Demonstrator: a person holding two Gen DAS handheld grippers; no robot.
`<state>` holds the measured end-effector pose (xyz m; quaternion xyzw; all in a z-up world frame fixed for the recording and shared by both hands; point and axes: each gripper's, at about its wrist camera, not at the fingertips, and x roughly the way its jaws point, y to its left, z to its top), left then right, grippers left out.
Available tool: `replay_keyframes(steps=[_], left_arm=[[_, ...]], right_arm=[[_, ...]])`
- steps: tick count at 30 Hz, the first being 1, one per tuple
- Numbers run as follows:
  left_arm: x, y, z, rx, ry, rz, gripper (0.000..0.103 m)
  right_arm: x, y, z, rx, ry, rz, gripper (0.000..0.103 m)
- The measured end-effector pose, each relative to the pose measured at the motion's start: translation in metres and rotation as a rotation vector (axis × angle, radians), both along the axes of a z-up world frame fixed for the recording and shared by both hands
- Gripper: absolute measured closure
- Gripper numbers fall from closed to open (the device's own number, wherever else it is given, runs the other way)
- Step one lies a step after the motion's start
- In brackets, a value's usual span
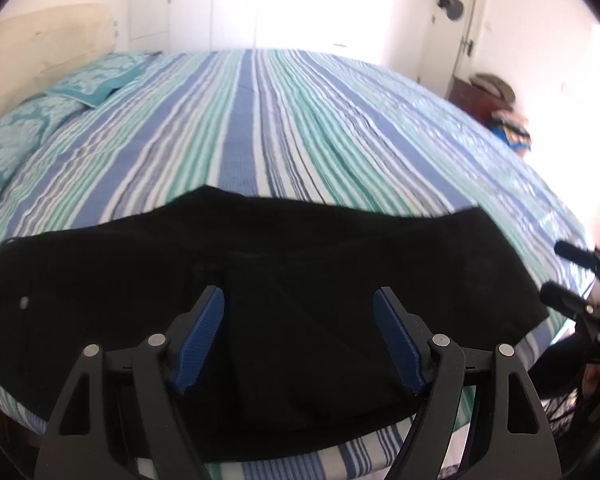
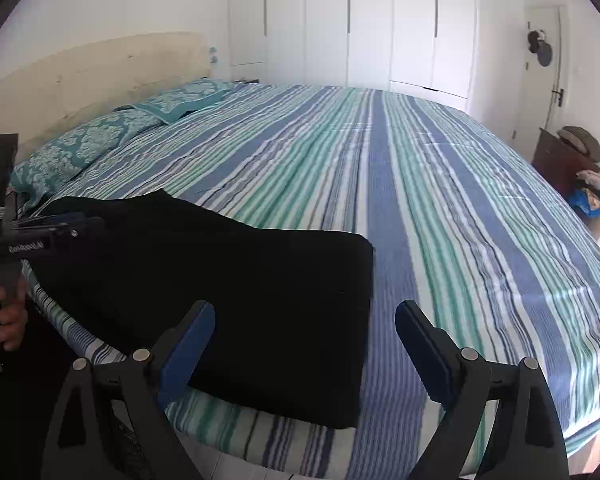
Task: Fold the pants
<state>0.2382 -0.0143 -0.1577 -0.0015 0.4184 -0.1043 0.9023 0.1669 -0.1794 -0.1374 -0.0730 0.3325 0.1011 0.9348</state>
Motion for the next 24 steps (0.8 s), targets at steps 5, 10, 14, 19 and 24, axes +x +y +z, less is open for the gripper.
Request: replay_keyframes(steps=[5,10,14,19,24], left_arm=[[0.008,-0.014,-0.033,0.124,0.110,-0.032,0.022],[0.008,-0.011,-0.032,0.123,0.127,-0.022,0.014],[0.011,-0.002,-0.038,0.058,0.163,0.027,0.011],[0.009,-0.006,-0.040,0.068,0.161,0.019,0.010],[0.009,-0.004,-0.041,0.066,0.164,0.012,0.008]], right_arm=[[0.021,-0.006,-0.059,0.052,0.222,0.040,0.017],[0.022,-0.003,-0.022,0.077,0.172,0.030,0.019],[0.048,0.018,0.006,0.077,0.153,0.054,0.015],[0.088,0.017,-0.021,0.100,0.241,-0.013,0.012],[0.084,0.004,-0.041,0.038,0.279,-0.062,0.013]])
